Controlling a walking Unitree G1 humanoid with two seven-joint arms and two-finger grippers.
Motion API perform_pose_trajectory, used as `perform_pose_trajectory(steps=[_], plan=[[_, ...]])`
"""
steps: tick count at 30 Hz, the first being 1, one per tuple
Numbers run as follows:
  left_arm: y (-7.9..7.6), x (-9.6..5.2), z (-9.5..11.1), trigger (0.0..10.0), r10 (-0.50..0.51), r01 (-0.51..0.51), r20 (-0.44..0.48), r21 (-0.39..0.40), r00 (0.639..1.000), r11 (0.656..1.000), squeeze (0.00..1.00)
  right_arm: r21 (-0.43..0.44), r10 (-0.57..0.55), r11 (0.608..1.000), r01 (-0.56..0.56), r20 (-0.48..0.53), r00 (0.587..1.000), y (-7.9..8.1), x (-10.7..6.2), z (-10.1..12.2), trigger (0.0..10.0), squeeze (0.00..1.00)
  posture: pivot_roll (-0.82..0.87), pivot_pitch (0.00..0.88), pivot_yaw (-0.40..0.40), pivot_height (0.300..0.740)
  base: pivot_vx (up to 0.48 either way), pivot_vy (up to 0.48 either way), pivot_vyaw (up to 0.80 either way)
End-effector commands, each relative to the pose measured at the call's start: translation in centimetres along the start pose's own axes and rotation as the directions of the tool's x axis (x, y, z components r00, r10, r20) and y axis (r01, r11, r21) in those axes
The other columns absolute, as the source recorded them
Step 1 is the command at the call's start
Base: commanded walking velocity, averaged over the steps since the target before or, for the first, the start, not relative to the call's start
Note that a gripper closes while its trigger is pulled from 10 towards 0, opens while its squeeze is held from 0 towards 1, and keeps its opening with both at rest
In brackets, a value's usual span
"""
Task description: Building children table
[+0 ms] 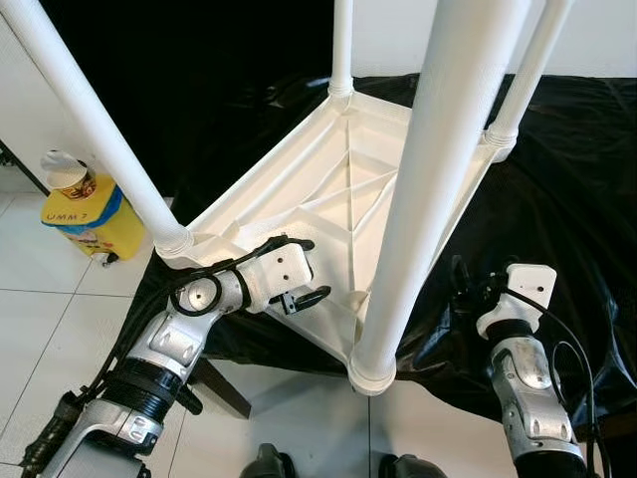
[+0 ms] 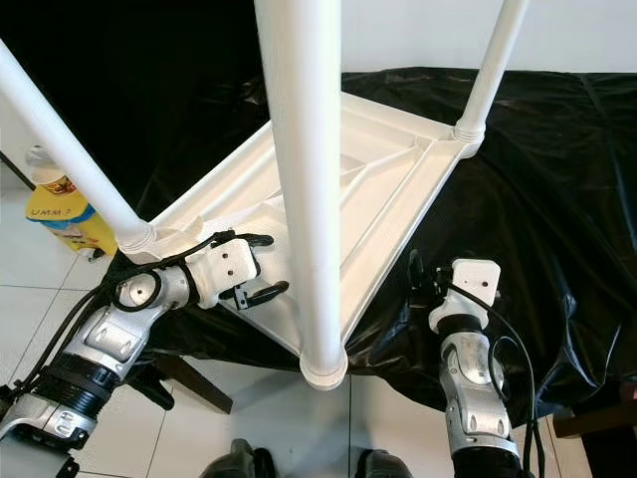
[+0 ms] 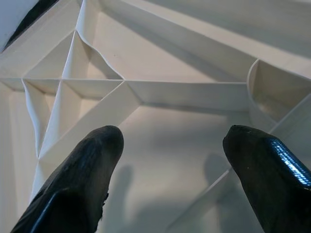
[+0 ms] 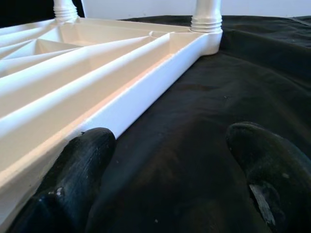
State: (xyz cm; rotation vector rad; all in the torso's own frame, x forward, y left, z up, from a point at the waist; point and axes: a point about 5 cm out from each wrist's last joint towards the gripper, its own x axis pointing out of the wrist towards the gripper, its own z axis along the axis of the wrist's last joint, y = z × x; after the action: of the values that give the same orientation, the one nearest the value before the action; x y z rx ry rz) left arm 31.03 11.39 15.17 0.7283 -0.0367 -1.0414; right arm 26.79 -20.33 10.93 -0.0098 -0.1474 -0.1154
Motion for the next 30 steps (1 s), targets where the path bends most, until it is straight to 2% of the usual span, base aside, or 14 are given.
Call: perform_pose_trajectory(steps=[1, 3, 4, 6, 7, 10, 13, 17, 19, 21, 23, 26, 27, 30], plan=[[-0.2, -0.4, -1.1, 10.0, -0.030, 0.028, -0.034, -0.065, 0.999, 0.998, 0.00, 0.005, -0.013, 1.000, 0.013, -0.023, 1.000, -0.3, -0.4, -0.3, 10.0, 0.00, 0.00, 0.141, 0.050, 0.740, 0.000, 0.000, 0.00], [0.6, -1.2, 0.0, 10.0, -0.001, 0.013, 0.076, -0.160, 0.997, 0.987, 0.00, 0.002, -0.017, 1.000, 0.017, -0.028, 0.999, -0.5, -0.5, -0.3, 10.0, 0.00, 0.00, 0.142, 0.050, 0.740, 0.000, 0.000, 0.00], [0.6, -1.2, 0.0, 10.0, -0.001, 0.013, 0.076, -0.160, 0.997, 0.987, 0.00, 0.002, -0.017, 1.000, 0.017, -0.028, 0.999, -0.5, -0.5, -0.3, 10.0, 0.00, 0.00, 0.142, 0.050, 0.740, 0.000, 0.000, 0.00], [0.5, -2.1, 1.1, 10.0, -0.027, 0.068, 0.186, -0.220, 0.982, 0.973, 0.00, -0.002, -0.018, 1.000, 0.018, -0.035, 0.999, -0.6, -0.7, -0.3, 10.0, 0.00, 0.00, 0.144, 0.050, 0.740, 0.000, 0.000, 0.00], [0.5, -2.1, 1.1, 10.0, -0.027, 0.068, 0.186, -0.220, 0.982, 0.973, 0.00, -0.002, -0.018, 1.000, 0.018, -0.035, 0.999, -0.6, -0.7, -0.3, 10.0, 0.00, 0.00, 0.144, 0.050, 0.740, 0.000, 0.000, 0.00], [-0.3, -3.1, 2.0, 10.0, -0.092, 0.156, 0.281, -0.217, 0.955, 0.964, 0.00, -0.007, -0.019, 1.000, 0.018, -0.042, 0.999, -0.8, -0.8, -0.3, 10.0, 0.00, 0.00, 0.144, 0.049, 0.740, 0.000, 0.000, 0.00], [-0.6, -3.2, 2.0, 10.0, -0.110, 0.169, 0.281, -0.196, 0.953, 0.966, 0.00, -0.009, -0.020, 1.000, 0.020, -0.044, 0.999, -0.9, -0.8, -0.3, 10.0, 0.00, 0.00, 0.144, 0.048, 0.740, 0.000, 0.000, 0.00], [-1.8, -2.9, 1.0, 10.0, -0.190, 0.219, 0.196, -0.139, 0.962, 0.966, 0.00, -0.013, -0.023, 1.000, 0.022, -0.047, 0.999, -1.1, -0.6, -0.1, 10.0, 0.00, 0.00, 0.143, 0.048, 0.740, 0.000, 0.000, 0.00], [-2.0, -2.6, 0.0, 10.0, -0.228, 0.240, 0.114, -0.107, 0.967, 0.965, 0.00, -0.014, -0.023, 1.000, 0.022, -0.045, 0.999, -1.0, -0.5, 0.0, 10.0, 0.00, 0.00, 0.141, 0.046, 0.740, 0.000, 0.000, 0.00], [-2.0, -2.4, -0.3, 10.0, -0.237, 0.246, 0.090, -0.102, 0.967, 0.964, 0.00, -0.015, -0.023, 1.000, 0.022, -0.045, 0.999, -1.0, -0.4, 0.0, 10.0, 0.00, 0.00, 0.141, 0.046, 0.740, 0.000, 0.000, 0.00], [-1.6, -1.9, -1.1, 10.0, -0.226, 0.225, -0.004, -0.102, 0.974, 0.969, 0.00, -0.016, -0.024, 1.000, 0.023, -0.044, 0.999, -1.0, -0.4, 0.1, 10.0, 0.00, 0.00, 0.140, 0.049, 0.740, 0.000, 0.000, 0.00], [-1.5, -1.7, -1.2, 10.0, -0.217, 0.214, -0.022, -0.102, 0.976, 0.972, 0.00, -0.016, -0.024, 1.000, 0.023, -0.045, 0.999, -0.9, -0.4, 0.1, 10.0, 0.00, 0.00, 0.140, 0.049, 0.740, 0.000, 0.000, 0.00], [-1.1, -1.3, -1.6, 10.0, -0.203, 0.195, -0.068, -0.110, 0.977, 0.975, 0.00, -0.015, -0.026, 1.000, 0.025, -0.045, 0.999, -0.9, -0.4, 0.1, 10.0, 0.00, -0.01, 0.141, 0.054, 0.740, 0.000, 0.000, 0.00], [-0.7, -0.9, -2.1, 10.0, -0.194, 0.181, -0.128, -0.110, 0.972, 0.977, 0.00, -0.016, -0.029, 0.999, 0.028, -0.045, 0.999, -0.9, -0.4, 0.1, 10.0, 0.00, -0.01, 0.141, 0.055, 0.740, 0.000, 0.000, 0.00]])
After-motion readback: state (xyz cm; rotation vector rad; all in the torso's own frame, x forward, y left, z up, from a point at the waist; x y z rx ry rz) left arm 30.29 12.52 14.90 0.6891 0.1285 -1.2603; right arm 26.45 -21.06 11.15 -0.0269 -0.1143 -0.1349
